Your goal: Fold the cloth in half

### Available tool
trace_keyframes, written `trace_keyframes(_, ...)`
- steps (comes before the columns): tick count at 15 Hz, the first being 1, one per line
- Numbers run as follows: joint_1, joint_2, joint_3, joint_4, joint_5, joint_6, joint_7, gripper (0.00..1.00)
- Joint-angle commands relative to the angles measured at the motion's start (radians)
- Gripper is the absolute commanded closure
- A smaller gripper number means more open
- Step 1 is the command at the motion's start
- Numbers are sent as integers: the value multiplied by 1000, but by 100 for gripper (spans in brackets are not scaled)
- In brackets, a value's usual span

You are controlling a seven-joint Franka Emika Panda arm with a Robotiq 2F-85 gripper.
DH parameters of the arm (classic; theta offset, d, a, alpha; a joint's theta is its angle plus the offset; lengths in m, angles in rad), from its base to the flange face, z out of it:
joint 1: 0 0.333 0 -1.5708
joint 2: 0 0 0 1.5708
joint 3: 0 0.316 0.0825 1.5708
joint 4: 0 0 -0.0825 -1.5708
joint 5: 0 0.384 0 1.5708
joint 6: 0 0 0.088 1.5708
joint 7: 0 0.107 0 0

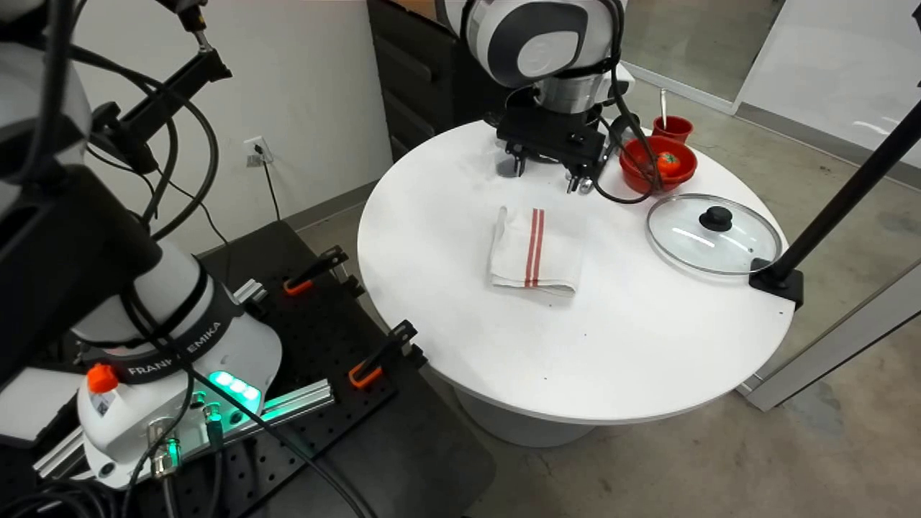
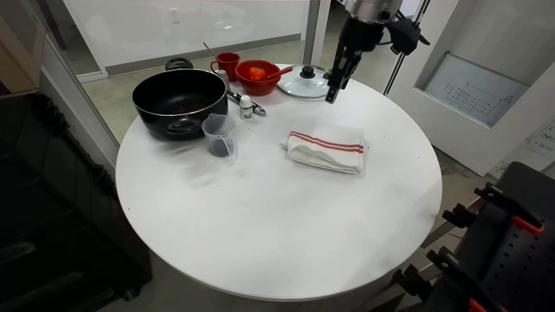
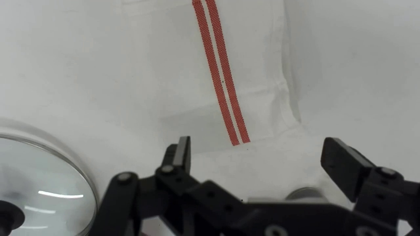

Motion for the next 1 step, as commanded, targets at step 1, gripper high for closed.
trace_keyframes(1, -2, -4, 0, -4, -1, 0, 2, 0)
